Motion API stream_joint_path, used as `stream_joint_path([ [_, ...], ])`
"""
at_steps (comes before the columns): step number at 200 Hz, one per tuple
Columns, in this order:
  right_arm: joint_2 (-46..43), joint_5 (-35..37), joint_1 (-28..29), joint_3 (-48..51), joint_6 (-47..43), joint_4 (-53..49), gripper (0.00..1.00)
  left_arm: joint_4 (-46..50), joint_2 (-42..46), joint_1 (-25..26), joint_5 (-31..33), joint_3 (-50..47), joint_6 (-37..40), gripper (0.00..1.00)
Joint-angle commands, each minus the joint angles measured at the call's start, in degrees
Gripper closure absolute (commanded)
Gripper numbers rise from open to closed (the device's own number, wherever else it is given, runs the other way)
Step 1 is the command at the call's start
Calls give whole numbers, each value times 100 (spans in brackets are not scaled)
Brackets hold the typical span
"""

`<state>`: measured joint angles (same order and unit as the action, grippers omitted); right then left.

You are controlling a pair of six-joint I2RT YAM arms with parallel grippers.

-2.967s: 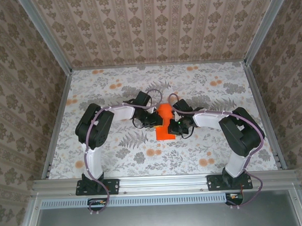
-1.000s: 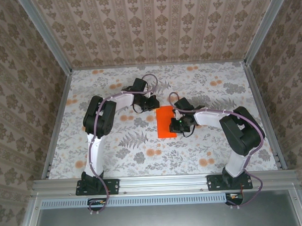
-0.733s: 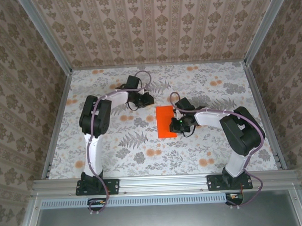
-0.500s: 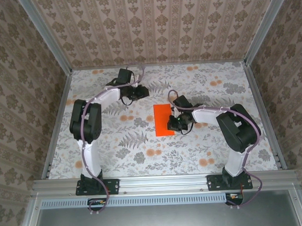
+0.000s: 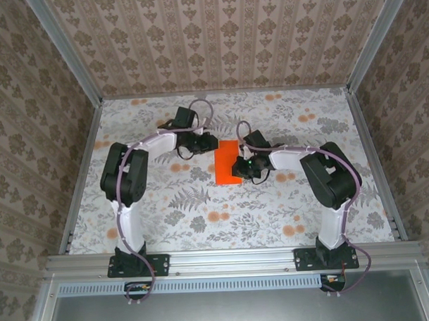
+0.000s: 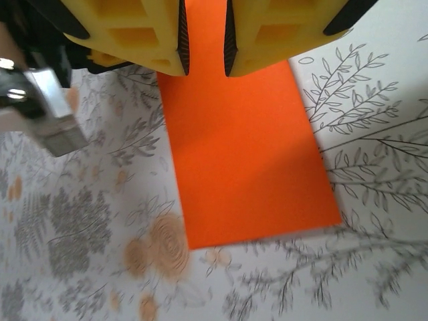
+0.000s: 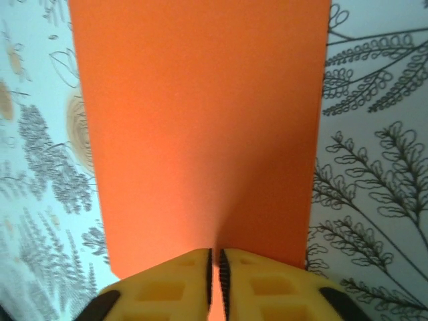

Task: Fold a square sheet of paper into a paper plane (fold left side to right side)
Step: Move the paper to the center of the table, then fold the triangle a second time at the center of the table.

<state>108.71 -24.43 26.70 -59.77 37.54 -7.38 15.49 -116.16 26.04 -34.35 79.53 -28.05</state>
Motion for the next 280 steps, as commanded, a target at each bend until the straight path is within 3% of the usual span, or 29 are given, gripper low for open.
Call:
stream_joint_path([
  [1,-295,-52,-92,338,219,327,78,-115,-261,124,-211,122,-73,77],
  [32,-827,463,-231,454,-74,-228,66,-141,-514,233,-213,212,-84,77],
  [87,-1150,501,-494,727,37,-497,66,-171,-706,261,-167,155,-106,79],
  [186,-527,-432,-509,226,641,-98,67,-263,-706,261,-28,-116,-131,80],
  [280,-113,-766,-506,121,1010,338,67,-345,-664,261,-138,-129,-104,80],
])
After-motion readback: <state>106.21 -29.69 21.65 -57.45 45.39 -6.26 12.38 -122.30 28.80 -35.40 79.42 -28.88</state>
